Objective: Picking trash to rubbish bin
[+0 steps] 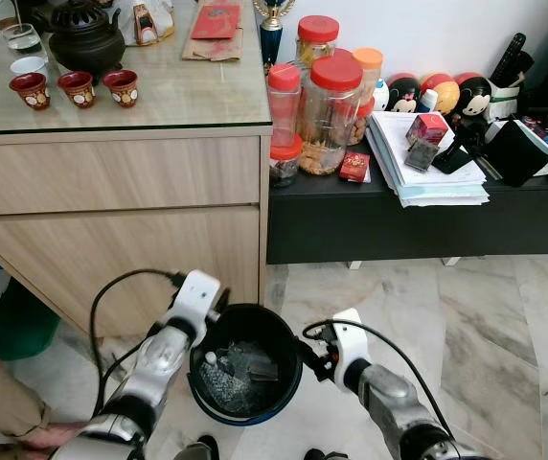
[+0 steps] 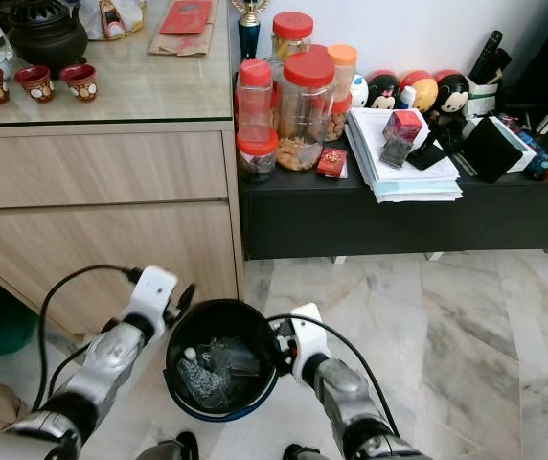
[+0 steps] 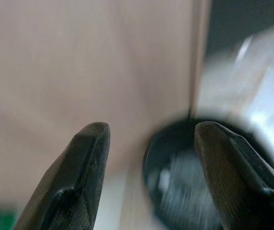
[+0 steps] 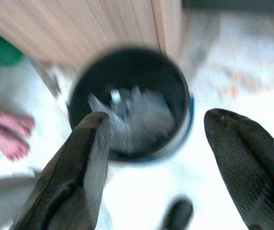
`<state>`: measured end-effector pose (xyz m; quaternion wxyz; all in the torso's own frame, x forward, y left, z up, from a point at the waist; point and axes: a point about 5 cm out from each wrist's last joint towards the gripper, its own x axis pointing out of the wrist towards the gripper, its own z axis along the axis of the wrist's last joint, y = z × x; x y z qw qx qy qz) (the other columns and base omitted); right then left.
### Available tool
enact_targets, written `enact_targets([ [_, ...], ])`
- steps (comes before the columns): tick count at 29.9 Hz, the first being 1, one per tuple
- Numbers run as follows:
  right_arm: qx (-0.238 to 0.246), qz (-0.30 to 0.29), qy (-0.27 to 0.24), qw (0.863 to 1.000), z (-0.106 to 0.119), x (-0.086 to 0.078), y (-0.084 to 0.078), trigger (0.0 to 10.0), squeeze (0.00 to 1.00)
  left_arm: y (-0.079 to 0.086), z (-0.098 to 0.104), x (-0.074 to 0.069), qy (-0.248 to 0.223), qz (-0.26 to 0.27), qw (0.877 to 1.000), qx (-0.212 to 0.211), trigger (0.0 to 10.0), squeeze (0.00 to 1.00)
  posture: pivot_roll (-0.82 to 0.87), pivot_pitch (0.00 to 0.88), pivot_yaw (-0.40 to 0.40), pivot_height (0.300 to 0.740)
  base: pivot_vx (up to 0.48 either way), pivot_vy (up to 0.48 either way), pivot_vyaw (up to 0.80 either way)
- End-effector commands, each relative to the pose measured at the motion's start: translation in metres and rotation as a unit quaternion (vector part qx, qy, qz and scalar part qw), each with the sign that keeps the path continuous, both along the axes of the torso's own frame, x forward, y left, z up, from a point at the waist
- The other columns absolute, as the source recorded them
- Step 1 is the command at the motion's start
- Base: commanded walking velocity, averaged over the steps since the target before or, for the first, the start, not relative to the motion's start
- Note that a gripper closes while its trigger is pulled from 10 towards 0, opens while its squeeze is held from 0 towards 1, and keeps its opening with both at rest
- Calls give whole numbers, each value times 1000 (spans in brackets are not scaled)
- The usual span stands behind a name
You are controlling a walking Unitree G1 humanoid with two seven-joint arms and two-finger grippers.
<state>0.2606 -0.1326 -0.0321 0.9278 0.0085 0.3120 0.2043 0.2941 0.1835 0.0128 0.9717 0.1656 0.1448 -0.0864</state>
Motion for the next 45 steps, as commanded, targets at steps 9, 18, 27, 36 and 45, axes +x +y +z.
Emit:
enact_targets([
  [9, -55, -57, 91, 993, -36, -47, -16, 10000, 0, 57, -69, -90, 183, 220, 958, -21, 10000, 0, 120, 144, -14, 740, 0, 0, 0],
  [18, -81, -106, 122, 984, -48, -67, -26, 10000, 0, 62, -90, -132, 245, 262, 933, -21, 10000, 0, 126, 140, -17, 740, 0, 0, 0],
  [27, -81, -110, 115, 984, -46, -63, -25, 10000, 0, 60, -87, -123, 235, 262, 936, -22, 10000, 0, 116, 159, -22, 740, 0, 0, 0],
  [36, -84, -121, 113, 983, -45, -61, -28, 10000, 0, 59, -86, -120, 234, 259, 937, -23, 10000, 0, 116, 166, -23, 740, 0, 0, 0],
  [45, -85, -125, 123, 981, -48, -68, -27, 10000, 0, 57, -91, -130, 246, 264, 932, -27, 10000, 0, 119, 169, -27, 740, 0, 0, 0],
])
